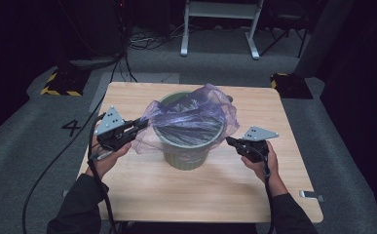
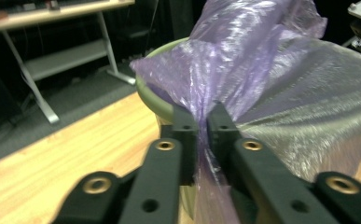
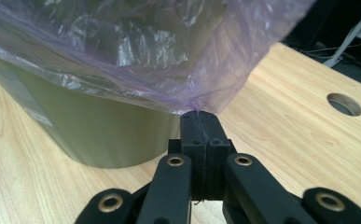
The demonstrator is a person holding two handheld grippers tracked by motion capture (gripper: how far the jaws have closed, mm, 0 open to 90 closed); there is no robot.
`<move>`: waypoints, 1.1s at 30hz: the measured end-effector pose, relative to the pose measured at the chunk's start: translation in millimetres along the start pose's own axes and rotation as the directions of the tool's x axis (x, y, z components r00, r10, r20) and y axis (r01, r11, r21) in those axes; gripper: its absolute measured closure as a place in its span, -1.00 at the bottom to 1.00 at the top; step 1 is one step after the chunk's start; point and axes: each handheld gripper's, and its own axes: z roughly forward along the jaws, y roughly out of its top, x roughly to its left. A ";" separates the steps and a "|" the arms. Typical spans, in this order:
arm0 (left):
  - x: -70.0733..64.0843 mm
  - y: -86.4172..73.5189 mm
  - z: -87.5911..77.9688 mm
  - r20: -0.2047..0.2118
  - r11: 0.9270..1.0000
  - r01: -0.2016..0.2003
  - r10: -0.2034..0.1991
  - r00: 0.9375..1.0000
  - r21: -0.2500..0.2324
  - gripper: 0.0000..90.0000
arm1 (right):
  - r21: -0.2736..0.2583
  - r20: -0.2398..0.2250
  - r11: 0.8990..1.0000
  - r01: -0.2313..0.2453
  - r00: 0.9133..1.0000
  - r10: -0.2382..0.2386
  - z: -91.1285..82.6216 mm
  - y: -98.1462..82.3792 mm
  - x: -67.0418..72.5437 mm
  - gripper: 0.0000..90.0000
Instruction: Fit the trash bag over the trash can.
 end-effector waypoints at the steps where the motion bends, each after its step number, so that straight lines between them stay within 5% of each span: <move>1: -4.0 -0.3 -0.9 -0.008 1.000 -0.018 0.018 1.000 0.001 0.95 | -0.010 0.022 1.000 0.004 1.000 -0.003 -2.5 0.9 0.7 0.50; 6: -6.2 0.0 -2.7 -0.015 1.000 -0.024 0.024 1.000 -0.001 0.97 | -0.116 0.092 0.992 0.051 0.995 -0.041 -30.4 17.2 7.8 -0.10; 10: -1.3 -2.7 -0.5 -0.015 1.000 -0.005 0.005 1.000 0.007 0.97 | -0.201 0.127 0.977 0.065 0.991 -0.040 -49.9 32.8 7.2 -0.28; 12: 1.1 -4.5 2.2 -0.012 1.000 0.004 -0.004 1.000 0.011 0.97 | -0.198 0.161 0.979 0.057 0.987 -0.025 -50.6 41.2 0.9 -0.27; 15: 6.0 -7.6 8.1 -0.014 1.000 0.024 -0.023 1.000 0.019 0.97 | -0.159 0.202 0.985 0.063 0.979 -0.030 -41.8 54.3 -11.6 -0.01; 17: 10.2 -10.2 12.4 -0.017 0.999 0.040 -0.040 0.999 0.021 0.96 | -0.127 0.220 0.988 0.088 0.974 -0.059 -33.7 62.6 -18.7 0.42; 21: 20.1 -14.7 21.8 -0.005 0.997 0.081 -0.081 0.997 0.016 0.96 | -0.132 0.197 0.987 0.093 0.978 -0.066 -18.7 74.5 -31.0 0.81; 29: 40.4 -27.2 43.8 0.020 0.980 0.198 -0.198 0.980 0.023 0.81 | -0.099 0.160 0.995 0.029 0.987 -0.013 19.9 84.8 -44.3 1.00; 33: 44.7 -32.4 50.1 -0.010 0.975 0.218 -0.218 0.976 0.038 0.37 | -0.065 0.148 0.998 0.000 0.989 0.010 38.7 83.9 -48.7 1.00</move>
